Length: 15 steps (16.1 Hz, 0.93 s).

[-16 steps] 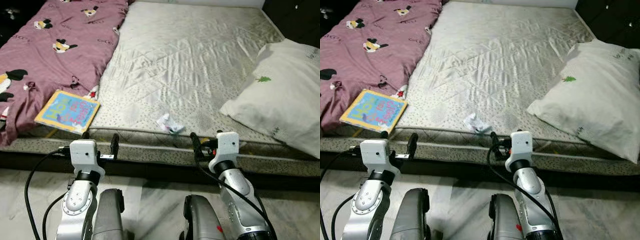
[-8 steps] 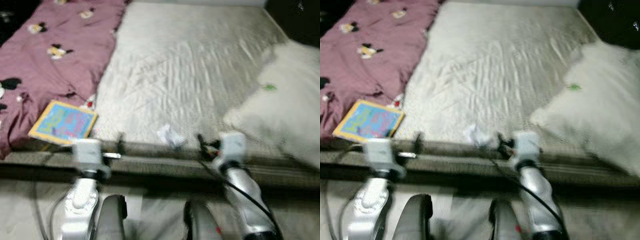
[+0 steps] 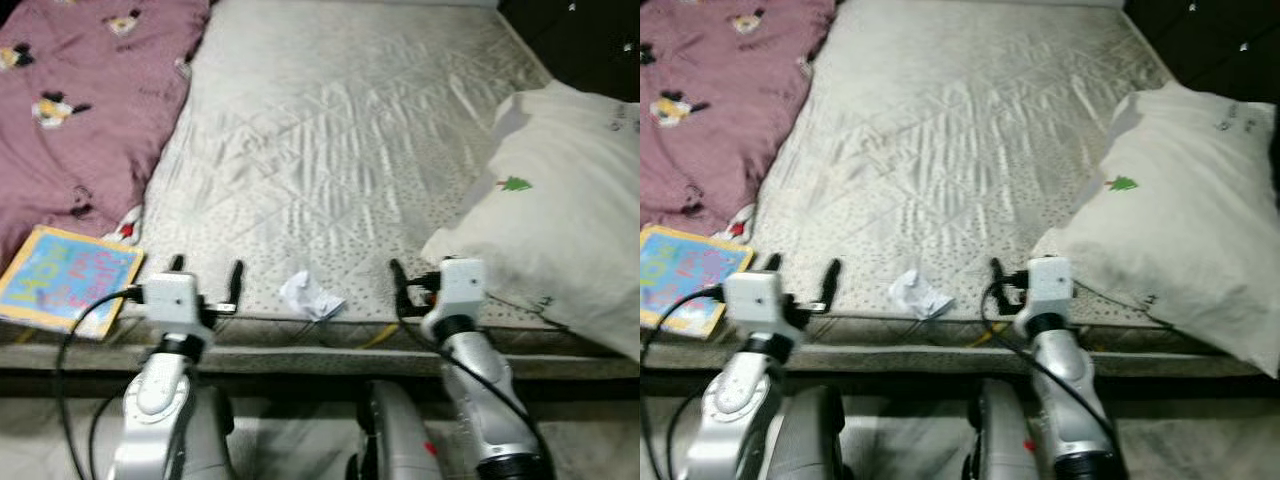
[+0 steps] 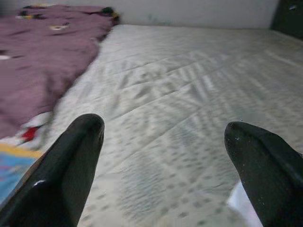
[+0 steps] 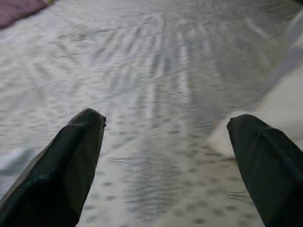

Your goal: Clean up the room

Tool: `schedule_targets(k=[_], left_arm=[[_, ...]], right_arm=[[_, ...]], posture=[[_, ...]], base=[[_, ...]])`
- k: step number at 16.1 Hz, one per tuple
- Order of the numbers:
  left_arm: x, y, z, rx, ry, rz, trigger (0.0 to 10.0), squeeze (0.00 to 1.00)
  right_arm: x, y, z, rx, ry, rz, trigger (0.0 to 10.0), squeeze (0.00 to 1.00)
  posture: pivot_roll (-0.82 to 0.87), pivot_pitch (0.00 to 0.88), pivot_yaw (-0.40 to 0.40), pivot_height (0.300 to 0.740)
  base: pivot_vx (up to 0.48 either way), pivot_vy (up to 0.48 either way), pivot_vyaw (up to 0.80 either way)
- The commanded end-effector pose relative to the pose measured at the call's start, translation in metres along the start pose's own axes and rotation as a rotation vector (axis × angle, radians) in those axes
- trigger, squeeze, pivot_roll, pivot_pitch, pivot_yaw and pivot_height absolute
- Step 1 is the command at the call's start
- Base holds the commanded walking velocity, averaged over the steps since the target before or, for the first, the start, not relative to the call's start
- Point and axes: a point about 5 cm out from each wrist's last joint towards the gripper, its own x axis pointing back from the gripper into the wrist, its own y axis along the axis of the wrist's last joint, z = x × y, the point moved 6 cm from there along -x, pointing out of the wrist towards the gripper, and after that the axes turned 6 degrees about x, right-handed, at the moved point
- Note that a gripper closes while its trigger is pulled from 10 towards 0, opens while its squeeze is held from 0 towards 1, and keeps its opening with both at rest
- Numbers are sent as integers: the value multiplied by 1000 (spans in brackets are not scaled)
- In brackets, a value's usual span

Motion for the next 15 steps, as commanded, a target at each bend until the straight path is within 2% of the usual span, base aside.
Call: schedule_targets(k=[1,3,5,7,10,12,13,14,15], left_arm=[[2,-4,3,-6,10,16,10000,0],[3,-3,6,-15,37,9,10000,0],[7,1,21,-34,127,0,10000,0],[9,4,22,-25,145,-5,10000,0],[14,8,24,-15,164,-7,10000,0],[21,9,26,-24,176,-2,10000,0],[24,7,26,-27,183,11,10000,0],[26,10,27,-17,200,13,10000,0],[27,12,26,-18,199,11,10000,0]], right_arm=[[1,-5,2,5,12,16,10000,0],[2,-5,3,-1,29,13,10000,0],[2,-6,9,1,66,25,10000,0],[2,-9,12,-2,91,43,10000,0],[1,-16,14,2,127,94,10000,0],[2,-17,26,3,225,116,10000,0],[3,-15,32,-28,263,104,10000,0],[0,-11,36,3,305,89,10000,0],[-3,-8,35,-26,293,76,10000,0]], posture=[[49,136,-12,556],[47,137,-13,532],[46,140,-13,502],[49,141,-15,477],[51,144,-17,472],[53,149,-16,472],[56,152,-16,472],[76,154,-14,472],[76,154,-14,472]], base=[[0,0,0],[0,0,0],[0,0,0],[0,0,0],[0,0,0],[0,0,0],[0,0,0],[0,0,0],[0,0,0]])
